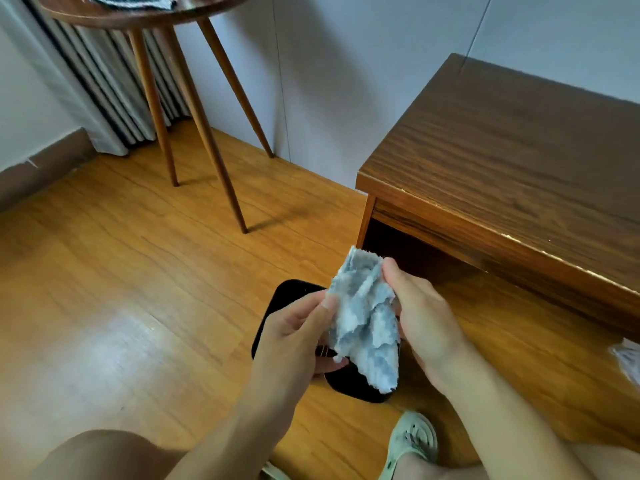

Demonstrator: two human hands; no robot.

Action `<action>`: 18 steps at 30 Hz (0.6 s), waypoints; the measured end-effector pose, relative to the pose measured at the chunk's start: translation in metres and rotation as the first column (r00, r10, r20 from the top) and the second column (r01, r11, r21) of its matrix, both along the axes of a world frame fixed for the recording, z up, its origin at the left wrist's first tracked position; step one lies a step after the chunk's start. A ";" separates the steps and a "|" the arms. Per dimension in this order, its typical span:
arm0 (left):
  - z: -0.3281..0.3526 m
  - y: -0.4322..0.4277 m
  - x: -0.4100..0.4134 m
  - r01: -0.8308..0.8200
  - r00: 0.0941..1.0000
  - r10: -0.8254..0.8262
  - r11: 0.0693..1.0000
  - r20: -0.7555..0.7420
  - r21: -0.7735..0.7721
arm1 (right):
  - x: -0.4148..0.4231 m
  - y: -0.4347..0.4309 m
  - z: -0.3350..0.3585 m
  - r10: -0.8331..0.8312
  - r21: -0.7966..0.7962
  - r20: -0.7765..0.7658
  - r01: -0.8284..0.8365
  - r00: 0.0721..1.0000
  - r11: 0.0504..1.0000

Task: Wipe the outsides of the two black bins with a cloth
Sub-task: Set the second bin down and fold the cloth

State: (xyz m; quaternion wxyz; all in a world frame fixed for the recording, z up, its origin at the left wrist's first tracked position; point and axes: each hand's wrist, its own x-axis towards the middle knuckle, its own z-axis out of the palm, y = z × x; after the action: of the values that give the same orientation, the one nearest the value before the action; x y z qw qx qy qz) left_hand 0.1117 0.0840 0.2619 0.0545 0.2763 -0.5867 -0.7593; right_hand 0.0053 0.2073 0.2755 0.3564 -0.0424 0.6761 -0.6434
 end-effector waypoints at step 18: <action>0.008 -0.026 0.003 -0.387 0.913 0.357 0.910 -0.196 -0.149 | -0.004 0.000 0.007 0.054 0.028 -0.058 -0.052 0.997 0.998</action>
State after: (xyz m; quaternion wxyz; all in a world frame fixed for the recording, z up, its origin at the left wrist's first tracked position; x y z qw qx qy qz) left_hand 0.1151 0.0579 0.2695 0.2721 0.3134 -0.5844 -0.6973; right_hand 0.0014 0.2076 0.2828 0.3538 -0.0746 0.6934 -0.6232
